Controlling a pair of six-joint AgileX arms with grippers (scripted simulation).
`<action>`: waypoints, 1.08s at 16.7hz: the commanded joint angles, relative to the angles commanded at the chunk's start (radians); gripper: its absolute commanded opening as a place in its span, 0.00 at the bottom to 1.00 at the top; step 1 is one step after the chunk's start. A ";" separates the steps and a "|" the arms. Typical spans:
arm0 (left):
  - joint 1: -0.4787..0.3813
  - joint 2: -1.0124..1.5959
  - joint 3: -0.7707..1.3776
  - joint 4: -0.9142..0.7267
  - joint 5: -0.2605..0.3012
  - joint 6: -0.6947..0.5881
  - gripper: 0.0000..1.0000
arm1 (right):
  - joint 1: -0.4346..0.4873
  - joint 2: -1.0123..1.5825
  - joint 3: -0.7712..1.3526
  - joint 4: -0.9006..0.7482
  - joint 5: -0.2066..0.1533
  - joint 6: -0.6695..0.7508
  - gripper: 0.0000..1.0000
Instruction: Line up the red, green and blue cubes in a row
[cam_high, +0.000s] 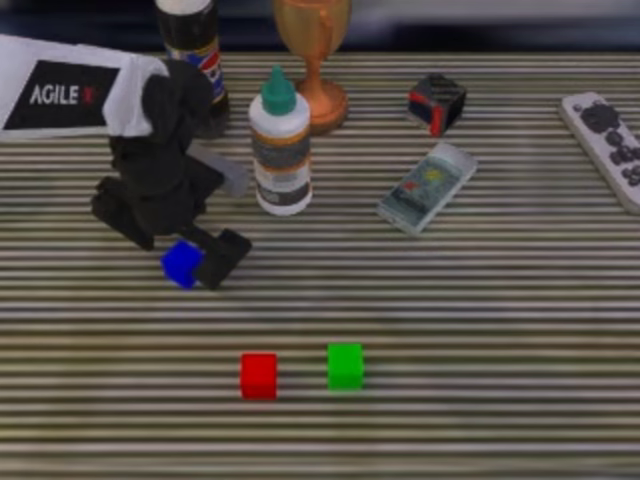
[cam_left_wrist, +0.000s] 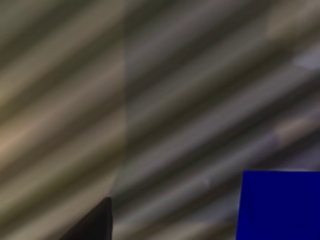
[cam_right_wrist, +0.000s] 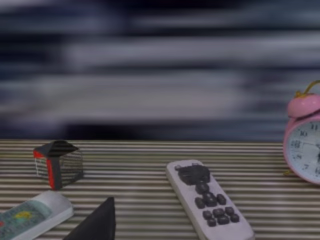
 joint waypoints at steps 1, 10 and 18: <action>0.000 0.000 0.000 0.000 0.000 0.000 0.77 | 0.000 0.000 0.000 0.000 0.000 0.000 1.00; 0.000 0.000 0.000 0.000 0.000 0.000 0.10 | 0.000 0.000 0.000 0.000 0.000 0.000 1.00; 0.000 0.000 0.000 0.000 0.000 0.000 0.00 | 0.000 0.000 0.000 0.000 0.000 0.000 1.00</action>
